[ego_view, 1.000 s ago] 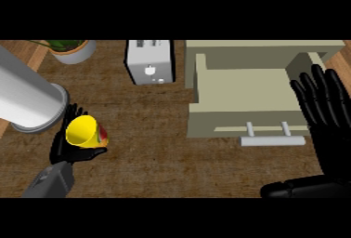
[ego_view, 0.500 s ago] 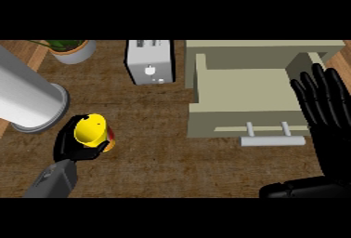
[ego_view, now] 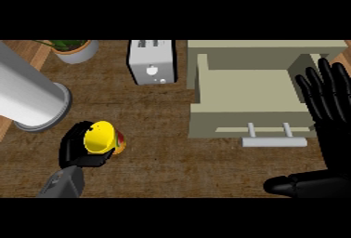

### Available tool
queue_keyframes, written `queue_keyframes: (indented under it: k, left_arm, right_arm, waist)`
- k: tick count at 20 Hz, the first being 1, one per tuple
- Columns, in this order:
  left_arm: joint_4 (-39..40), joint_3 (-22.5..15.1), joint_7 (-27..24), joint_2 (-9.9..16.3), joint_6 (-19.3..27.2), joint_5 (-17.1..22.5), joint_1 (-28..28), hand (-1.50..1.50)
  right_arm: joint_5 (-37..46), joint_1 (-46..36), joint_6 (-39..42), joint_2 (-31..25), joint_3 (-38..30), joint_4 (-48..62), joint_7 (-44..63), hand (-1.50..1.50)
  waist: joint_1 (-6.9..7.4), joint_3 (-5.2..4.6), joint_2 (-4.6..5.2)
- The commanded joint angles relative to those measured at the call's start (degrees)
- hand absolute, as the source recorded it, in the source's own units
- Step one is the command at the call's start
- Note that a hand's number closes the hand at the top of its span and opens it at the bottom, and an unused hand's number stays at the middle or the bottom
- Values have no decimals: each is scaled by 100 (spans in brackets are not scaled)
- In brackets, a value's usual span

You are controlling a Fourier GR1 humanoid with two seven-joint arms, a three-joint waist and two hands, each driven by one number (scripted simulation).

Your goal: Pick up the cup, place it into the drawer and close the drawer

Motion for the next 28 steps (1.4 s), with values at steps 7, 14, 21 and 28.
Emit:
queue_keyframes:
  k: [7,14,21,28]
  left_arm:
    - [-1415,-302,-177,-321,-317,158,220,150]
    - [-3661,-1113,1339,-776,156,92,517,150]
    - [-5665,-1477,3293,-1021,830,570,440,150]
    - [-5978,-1547,4347,-1027,1621,519,-615,150]
  right_arm:
    - [202,109,-140,107,196,-182,158,-150]
    - [6,-31,-161,-12,-44,-234,342,-150]
    - [-156,161,114,-83,-228,78,-99,-150]
    - [-186,203,49,-100,-157,-362,257,-150]
  waist:
    - [52,2,-30]
    - [119,9,-57]
    - [55,5,-28]
    - [0,1,-14]
